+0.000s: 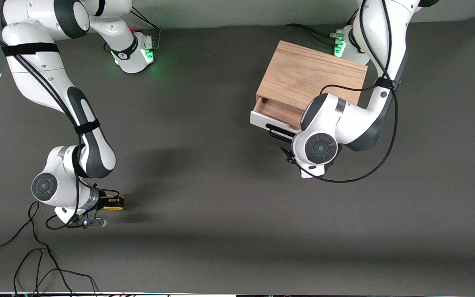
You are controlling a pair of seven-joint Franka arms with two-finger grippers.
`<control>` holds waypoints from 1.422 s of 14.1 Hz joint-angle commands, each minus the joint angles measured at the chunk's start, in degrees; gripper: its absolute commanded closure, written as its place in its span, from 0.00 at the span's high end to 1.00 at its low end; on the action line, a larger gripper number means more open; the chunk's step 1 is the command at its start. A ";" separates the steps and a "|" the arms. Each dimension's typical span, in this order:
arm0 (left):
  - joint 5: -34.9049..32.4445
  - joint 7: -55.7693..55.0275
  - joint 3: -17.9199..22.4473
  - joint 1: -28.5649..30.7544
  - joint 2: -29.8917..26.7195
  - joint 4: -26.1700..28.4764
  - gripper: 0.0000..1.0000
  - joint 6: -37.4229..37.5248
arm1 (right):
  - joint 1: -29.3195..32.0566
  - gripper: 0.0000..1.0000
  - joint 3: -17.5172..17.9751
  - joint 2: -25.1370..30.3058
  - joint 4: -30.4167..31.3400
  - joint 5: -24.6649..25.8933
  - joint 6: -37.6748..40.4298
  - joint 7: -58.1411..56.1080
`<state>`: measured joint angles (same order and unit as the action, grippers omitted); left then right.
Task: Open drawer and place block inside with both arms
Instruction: 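Pull the drawer open with the left gripper while the right gripper lifts the cube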
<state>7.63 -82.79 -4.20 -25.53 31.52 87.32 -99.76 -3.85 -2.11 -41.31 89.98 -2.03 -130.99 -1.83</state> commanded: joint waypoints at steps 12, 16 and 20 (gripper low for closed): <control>-5.69 9.56 0.95 1.52 -4.87 -9.18 1.00 -1.69 | -4.85 0.28 -0.18 1.76 -27.02 -0.78 38.13 9.70; -5.16 19.92 0.95 3.99 -12.61 -8.66 1.00 7.10 | -11.78 0.28 -0.09 3.95 -31.89 -1.05 45.38 22.89; -5.78 33.90 1.12 5.57 -19.38 -7.52 1.00 15.73 | -19.69 0.28 1.40 5.28 -32.41 -4.38 46.18 41.93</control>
<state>2.67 -55.43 -3.10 -20.80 16.13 77.16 -86.28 -20.09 -0.88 -36.27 58.71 -4.52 -86.21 30.22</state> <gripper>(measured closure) 0.000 0.449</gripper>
